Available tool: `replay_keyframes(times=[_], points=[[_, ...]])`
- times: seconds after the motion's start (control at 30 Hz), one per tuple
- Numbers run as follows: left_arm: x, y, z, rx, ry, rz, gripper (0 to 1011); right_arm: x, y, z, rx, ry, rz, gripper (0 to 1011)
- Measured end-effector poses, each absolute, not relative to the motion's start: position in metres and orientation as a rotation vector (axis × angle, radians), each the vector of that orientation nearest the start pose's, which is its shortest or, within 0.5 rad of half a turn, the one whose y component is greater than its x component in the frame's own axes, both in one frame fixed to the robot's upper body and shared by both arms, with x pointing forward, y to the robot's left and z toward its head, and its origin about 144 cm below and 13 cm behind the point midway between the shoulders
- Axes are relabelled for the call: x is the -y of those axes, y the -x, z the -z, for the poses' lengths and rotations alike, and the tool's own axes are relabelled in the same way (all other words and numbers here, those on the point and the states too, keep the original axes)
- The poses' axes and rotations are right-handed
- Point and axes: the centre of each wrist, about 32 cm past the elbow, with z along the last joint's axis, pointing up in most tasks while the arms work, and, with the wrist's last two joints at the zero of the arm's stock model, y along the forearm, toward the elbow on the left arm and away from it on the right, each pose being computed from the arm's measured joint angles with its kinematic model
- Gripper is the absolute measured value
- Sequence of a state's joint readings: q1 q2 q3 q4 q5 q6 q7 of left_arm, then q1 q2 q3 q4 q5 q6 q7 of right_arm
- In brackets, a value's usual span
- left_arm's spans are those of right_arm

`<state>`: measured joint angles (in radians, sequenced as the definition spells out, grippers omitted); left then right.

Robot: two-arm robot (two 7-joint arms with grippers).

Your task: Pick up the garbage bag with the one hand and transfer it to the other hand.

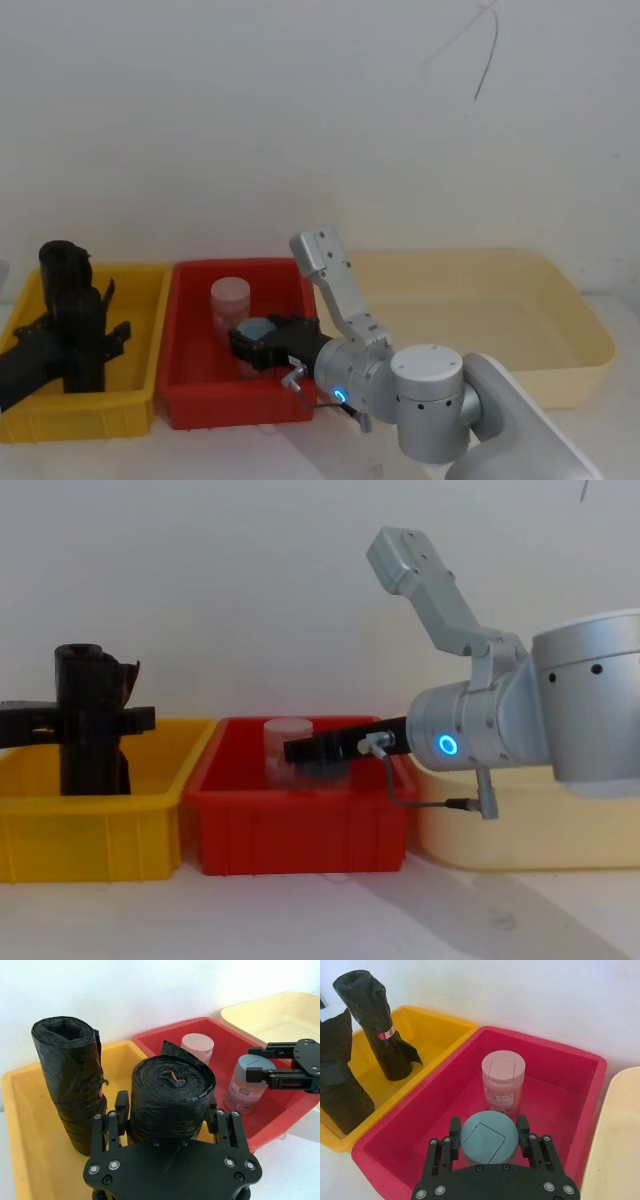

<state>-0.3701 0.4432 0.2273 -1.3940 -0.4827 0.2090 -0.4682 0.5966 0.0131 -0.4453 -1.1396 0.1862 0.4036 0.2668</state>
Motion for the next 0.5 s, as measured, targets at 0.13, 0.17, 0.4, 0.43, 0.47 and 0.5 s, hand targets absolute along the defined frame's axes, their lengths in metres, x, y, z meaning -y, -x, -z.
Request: replay_keyframes(times=[0.13,0.17,0.4,0.43,0.47,0.5], points=[[-0.3141,-0.5506,-1.2247,-0.078,-0.068,-0.977,789,0.1057,-0.5948,-1.2288,-0.146,0.274,0.917,647],[-0.3141,-0.5506,-1.2247,-0.078,-0.068,-0.977,747,0.1056,-0.5948,-1.2288,-0.146,0.274,0.917,647],[-0.3141,-0.5506,-1.2247,-0.077,-0.069,-0.977,563,0.1055,-0.5949,-1.2287,-0.146,0.274,0.917,647],[-0.3141,-0.5507,-1.2247,-0.078,-0.068,-0.977,547,0.1056,-0.5949,-1.2287,-0.146,0.274,0.917,647],[-0.3141,-0.5507,-1.2247,-0.078,-0.068,-0.977,542,0.1055,-0.5949,-1.2287,-0.146,0.274,0.917,647],[-0.3141,-0.5506,-1.2247,-0.078,-0.068,-0.977,527,0.1055,-0.5949,-1.2286,-0.146,0.274,0.917,647]])
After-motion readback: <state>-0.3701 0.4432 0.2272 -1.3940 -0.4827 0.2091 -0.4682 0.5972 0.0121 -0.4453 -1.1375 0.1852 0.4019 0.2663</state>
